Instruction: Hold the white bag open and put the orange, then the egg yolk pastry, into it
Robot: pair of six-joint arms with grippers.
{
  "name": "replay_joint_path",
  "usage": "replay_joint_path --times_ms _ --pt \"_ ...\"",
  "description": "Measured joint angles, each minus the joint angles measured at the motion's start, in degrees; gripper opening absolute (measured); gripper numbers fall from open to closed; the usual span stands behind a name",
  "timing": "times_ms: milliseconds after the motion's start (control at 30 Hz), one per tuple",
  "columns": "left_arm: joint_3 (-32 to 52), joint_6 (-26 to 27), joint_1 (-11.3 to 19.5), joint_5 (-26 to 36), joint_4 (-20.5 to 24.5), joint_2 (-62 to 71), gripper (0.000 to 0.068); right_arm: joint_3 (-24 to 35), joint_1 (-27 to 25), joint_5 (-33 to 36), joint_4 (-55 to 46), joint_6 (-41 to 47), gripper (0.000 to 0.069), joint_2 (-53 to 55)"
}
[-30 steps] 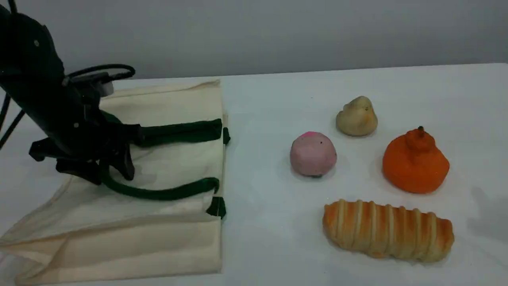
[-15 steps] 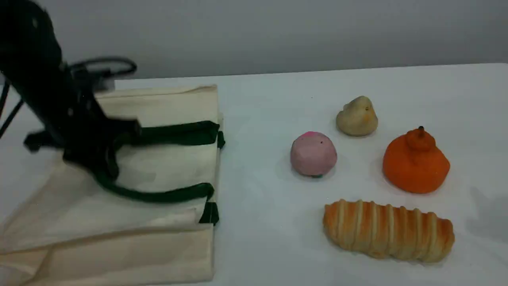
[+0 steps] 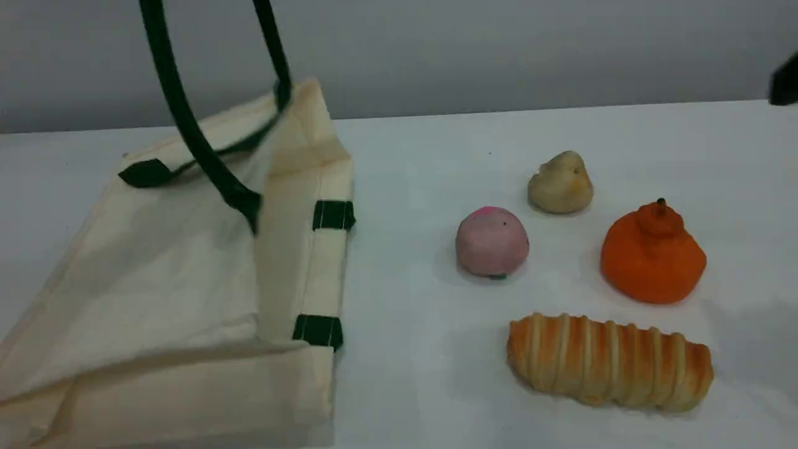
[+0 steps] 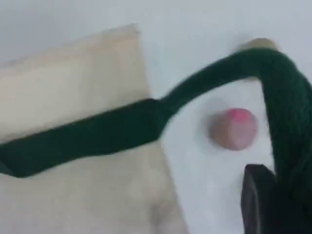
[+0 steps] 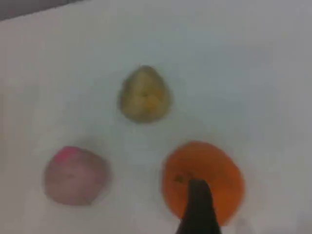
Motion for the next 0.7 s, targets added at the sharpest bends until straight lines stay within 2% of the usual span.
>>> replay_joint_path --times_ms 200,400,500,633,700 --pt "-0.13 1.04 -0.84 4.79 -2.62 -6.65 0.0068 0.00 5.15 -4.30 0.00 0.19 0.0475 3.14" --pt "-3.94 1.04 -5.54 9.14 -1.98 -9.45 0.0068 0.00 5.50 -7.36 0.00 0.19 0.0475 7.56" --pt "-5.76 -0.12 -7.67 10.23 2.71 -9.40 0.0068 0.00 5.50 -9.21 -0.06 0.19 0.0475 9.19" --pt "-5.76 -4.99 -7.86 9.17 9.78 -9.35 0.0068 0.00 5.50 -11.79 -0.12 0.19 0.0475 10.42" --pt "-5.76 -5.48 -7.86 9.17 11.74 -9.35 0.0068 0.00 5.50 -13.76 -0.15 0.19 0.0475 11.23"
